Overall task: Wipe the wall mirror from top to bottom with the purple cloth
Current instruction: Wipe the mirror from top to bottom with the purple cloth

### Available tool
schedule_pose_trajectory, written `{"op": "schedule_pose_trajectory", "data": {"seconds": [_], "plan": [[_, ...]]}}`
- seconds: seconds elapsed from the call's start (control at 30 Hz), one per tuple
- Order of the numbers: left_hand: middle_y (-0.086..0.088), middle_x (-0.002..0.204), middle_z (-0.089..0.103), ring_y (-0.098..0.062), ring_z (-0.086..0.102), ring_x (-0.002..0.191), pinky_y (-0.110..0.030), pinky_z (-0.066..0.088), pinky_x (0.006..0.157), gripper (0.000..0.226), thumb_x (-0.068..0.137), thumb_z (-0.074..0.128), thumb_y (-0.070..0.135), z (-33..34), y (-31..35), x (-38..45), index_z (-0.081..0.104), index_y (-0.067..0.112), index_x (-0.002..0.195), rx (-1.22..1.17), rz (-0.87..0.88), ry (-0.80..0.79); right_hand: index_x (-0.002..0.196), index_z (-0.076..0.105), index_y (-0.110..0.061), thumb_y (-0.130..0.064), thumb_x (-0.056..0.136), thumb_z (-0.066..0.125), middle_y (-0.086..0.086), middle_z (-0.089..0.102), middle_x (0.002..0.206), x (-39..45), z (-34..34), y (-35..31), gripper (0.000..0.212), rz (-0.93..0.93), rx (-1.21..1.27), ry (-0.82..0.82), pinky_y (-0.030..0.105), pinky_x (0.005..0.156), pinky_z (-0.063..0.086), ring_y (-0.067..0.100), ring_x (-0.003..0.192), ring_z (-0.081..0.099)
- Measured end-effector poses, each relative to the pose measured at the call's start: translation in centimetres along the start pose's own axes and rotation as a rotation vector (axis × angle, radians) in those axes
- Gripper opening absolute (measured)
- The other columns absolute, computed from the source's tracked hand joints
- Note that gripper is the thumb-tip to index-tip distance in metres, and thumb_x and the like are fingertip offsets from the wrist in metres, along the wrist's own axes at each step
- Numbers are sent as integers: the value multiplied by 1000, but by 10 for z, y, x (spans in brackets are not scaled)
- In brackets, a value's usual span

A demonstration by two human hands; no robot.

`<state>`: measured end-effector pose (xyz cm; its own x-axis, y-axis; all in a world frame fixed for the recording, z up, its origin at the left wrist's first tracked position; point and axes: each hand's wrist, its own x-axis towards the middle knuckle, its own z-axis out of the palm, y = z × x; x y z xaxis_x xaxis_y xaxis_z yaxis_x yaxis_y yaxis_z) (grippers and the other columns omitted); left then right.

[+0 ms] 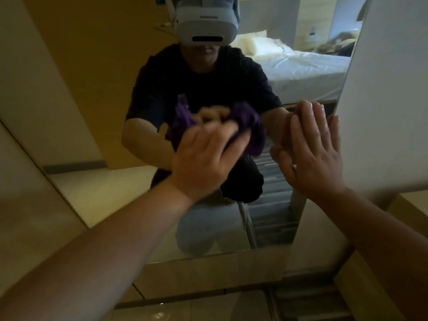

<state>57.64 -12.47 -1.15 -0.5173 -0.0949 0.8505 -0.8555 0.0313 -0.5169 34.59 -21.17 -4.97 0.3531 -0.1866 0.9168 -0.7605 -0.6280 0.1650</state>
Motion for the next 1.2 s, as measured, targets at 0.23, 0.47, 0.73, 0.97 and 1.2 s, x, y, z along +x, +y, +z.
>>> {"op": "schedule_pose_trajectory", "data": {"seconds": [0.23,0.47,0.73,0.97,1.2], "plan": [[-2,123,55,-21,56,100,-36,41,81,34,91,72,20,1,73,-132,65,23,124,-106,112,-216,155,24,-6,-26,96,55,15,17,160,1,-5,-4,69,43,10,-31,61,120,15,38,149,17],[-5,123,51,-25,58,99,-40,44,81,29,96,63,15,-12,77,-126,59,20,125,-238,25,-340,154,26,-6,-27,104,37,16,17,163,4,-28,5,56,4,6,-184,54,123,11,32,152,8],[-10,119,55,-31,53,105,-44,40,87,24,95,63,23,-1,25,52,68,16,118,-194,-224,-14,152,34,-5,-9,95,42,15,26,161,8,-41,19,58,-26,99,-164,54,122,20,32,151,19],[-11,113,67,-32,62,102,-40,40,86,25,93,66,21,24,17,137,70,16,118,-27,-116,12,152,30,-2,-11,99,33,17,18,161,13,-45,51,54,142,89,-75,57,121,19,37,150,17],[-8,120,66,-27,64,99,-39,47,80,31,98,57,16,36,92,-2,65,17,128,-81,160,-128,155,25,-4,-12,98,33,16,11,164,-11,-30,81,58,227,38,-187,52,124,10,32,153,5]]}}
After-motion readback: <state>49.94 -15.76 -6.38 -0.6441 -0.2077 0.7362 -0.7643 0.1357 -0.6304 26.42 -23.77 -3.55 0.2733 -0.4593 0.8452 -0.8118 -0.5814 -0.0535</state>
